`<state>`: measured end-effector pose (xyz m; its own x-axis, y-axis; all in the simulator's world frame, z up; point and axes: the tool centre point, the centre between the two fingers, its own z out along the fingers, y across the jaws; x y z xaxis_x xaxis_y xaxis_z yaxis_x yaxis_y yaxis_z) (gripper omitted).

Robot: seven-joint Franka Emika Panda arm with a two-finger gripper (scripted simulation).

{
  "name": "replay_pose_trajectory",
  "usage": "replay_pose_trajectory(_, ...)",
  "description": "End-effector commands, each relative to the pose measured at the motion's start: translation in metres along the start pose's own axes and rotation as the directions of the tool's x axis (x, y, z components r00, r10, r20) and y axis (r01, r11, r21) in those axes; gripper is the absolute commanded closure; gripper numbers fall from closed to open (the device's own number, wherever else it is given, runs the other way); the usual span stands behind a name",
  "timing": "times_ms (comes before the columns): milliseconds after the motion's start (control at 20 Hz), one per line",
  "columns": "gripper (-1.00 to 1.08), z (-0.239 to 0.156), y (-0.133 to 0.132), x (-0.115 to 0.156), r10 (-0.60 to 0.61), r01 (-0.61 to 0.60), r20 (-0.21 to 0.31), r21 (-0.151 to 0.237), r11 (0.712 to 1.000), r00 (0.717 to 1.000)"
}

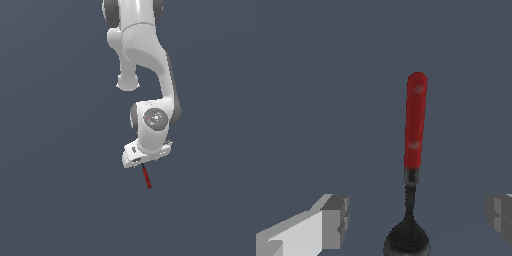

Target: Pick up the object and move it to a goal position.

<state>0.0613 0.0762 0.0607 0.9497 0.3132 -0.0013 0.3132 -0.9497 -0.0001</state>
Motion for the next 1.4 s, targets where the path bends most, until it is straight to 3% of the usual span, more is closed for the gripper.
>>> replay_pose_trajectory(0,-0.92,0.003,0.0,0.0,0.0,0.0,0.0,0.0,1.0,1.0)
replay_pose_trajectory(750,-0.92,0.05,0.0,0.001,-0.003,0.003,-0.001,0.0,1.0,1.0)
replay_pose_trajectory(800,1.08,0.05,0.0,0.001,-0.003,0.003,-0.001,0.0,1.0,1.0)
replay_pose_trajectory(1350,1.08,0.049,0.002,0.001,-0.001,0.001,-0.003,-0.002,1.0,1.0)
